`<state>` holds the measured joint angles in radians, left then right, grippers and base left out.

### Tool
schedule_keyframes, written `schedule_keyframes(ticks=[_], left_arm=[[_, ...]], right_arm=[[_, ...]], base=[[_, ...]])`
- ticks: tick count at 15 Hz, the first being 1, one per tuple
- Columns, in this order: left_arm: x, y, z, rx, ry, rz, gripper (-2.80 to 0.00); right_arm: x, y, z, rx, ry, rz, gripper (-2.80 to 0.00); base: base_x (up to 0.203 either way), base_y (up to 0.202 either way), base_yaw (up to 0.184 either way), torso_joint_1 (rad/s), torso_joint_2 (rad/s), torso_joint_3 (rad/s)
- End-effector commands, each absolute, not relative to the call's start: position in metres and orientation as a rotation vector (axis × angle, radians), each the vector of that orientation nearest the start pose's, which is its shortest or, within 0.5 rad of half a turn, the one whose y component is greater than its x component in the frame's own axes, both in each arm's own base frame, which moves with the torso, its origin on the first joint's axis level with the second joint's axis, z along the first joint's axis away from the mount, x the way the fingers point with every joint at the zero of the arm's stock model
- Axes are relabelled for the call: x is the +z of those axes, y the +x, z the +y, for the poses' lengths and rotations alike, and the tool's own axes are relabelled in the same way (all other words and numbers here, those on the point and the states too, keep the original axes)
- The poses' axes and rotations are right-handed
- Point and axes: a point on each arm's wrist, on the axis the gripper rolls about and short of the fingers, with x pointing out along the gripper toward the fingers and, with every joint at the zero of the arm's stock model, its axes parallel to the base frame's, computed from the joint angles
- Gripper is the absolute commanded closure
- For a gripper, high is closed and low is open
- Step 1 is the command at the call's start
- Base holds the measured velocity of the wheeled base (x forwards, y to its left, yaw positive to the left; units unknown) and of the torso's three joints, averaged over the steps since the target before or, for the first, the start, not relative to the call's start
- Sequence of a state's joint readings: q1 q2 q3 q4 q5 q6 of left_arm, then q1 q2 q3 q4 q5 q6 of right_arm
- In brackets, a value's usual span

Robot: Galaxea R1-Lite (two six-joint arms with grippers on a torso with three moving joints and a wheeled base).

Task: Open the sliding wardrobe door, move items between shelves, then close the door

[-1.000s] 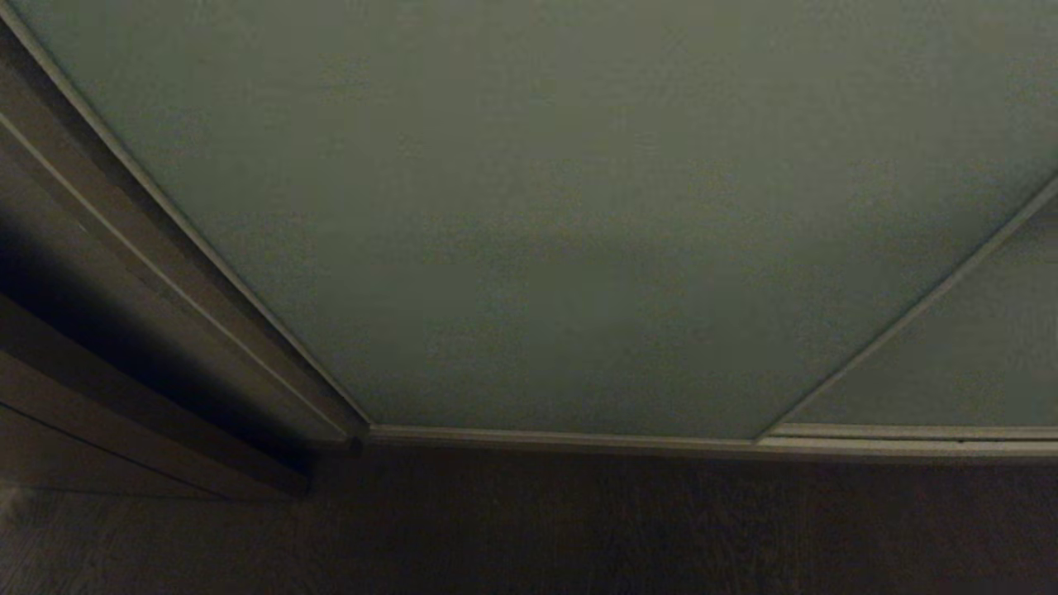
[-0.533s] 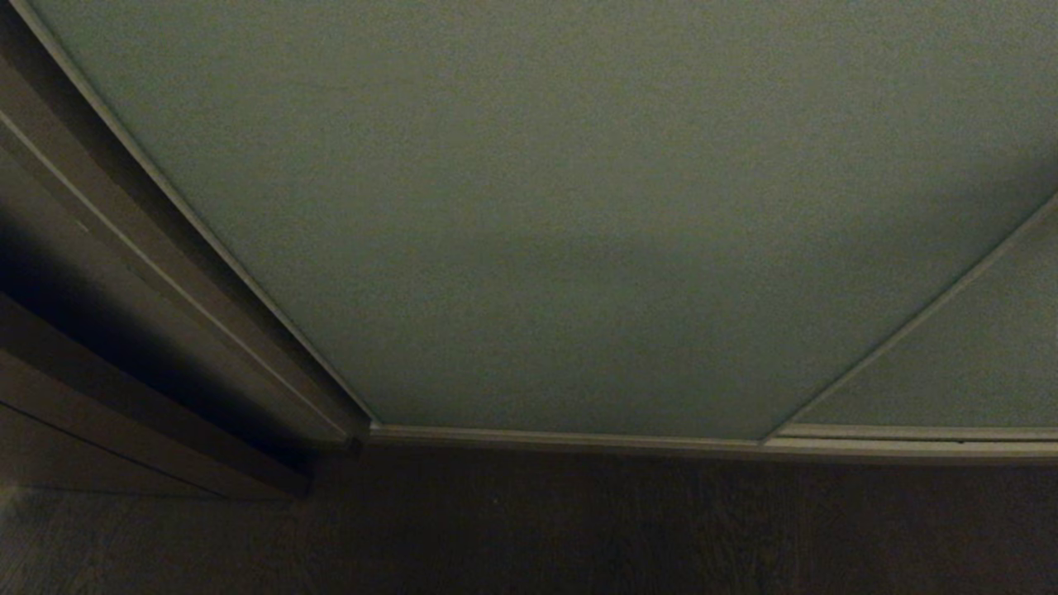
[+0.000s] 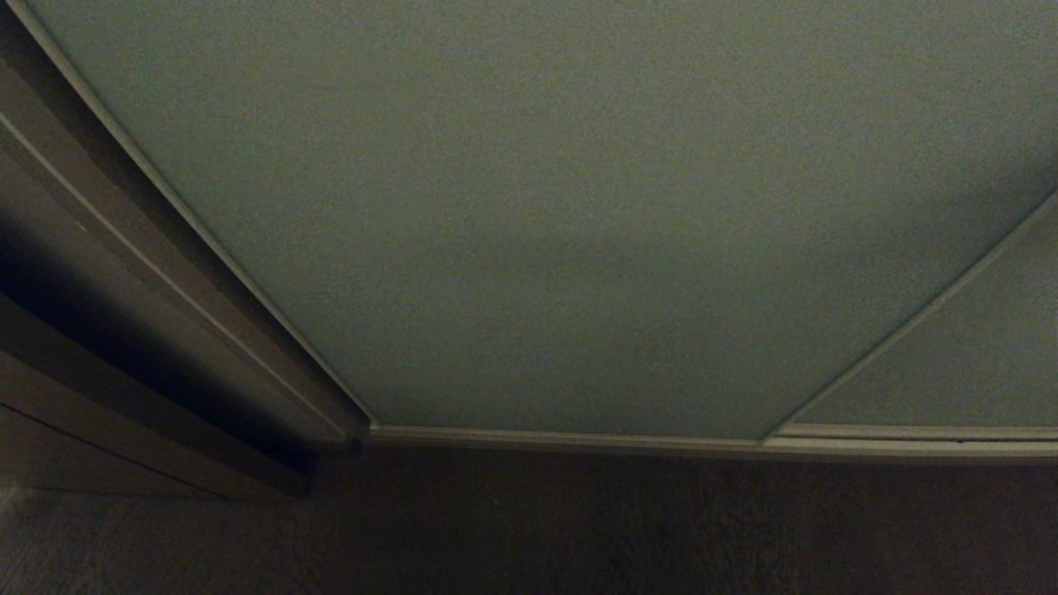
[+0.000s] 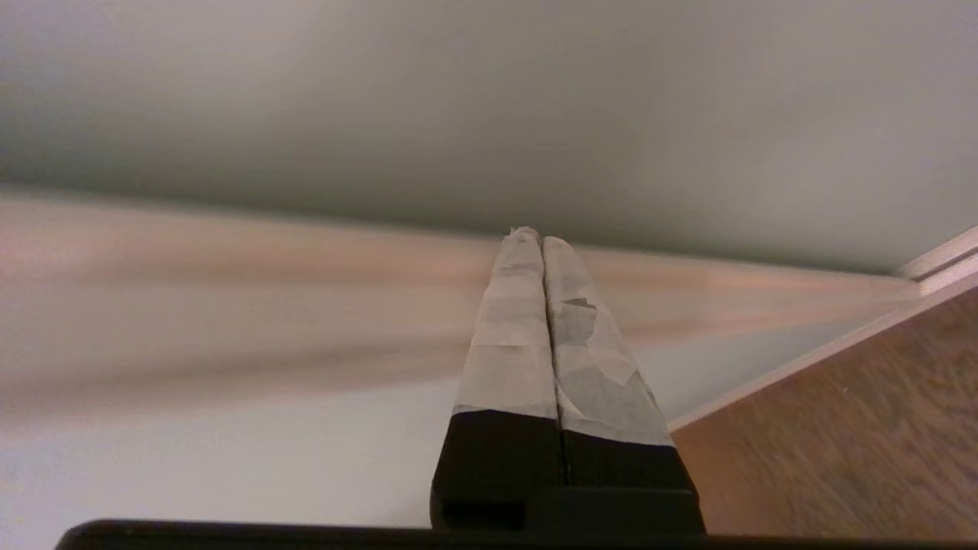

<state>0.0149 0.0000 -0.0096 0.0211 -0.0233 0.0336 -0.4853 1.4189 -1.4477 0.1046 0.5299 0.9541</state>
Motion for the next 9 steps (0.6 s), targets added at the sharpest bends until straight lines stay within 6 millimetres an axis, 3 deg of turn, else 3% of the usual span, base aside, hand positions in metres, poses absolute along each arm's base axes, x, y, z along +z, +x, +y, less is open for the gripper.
schedule_keyframes(ticks=[1,5,9], left_arm=[[0.076,-0.023,-0.001,-0.008,0.035,0.014,0.00],[0.076,-0.023,-0.001,-0.008,0.035,0.012,0.00],[0.076,-0.023,-0.001,-0.008,0.033,0.014,0.00]], right_arm=[[0.363,0.191,-0.089,0.003,0.956,0.089,0.00],[0.342,0.168,-0.079,-0.018,0.881,0.120,0.00],[0.301,0.156,-0.076,-0.093,0.739,0.175,0.00]], base=[[0.000,0.000,0.000,0.000,0.00,0.000],[0.000,0.000,0.000,0.000,0.00,0.000],[0.000,0.000,0.000,0.000,0.00,0.000]])
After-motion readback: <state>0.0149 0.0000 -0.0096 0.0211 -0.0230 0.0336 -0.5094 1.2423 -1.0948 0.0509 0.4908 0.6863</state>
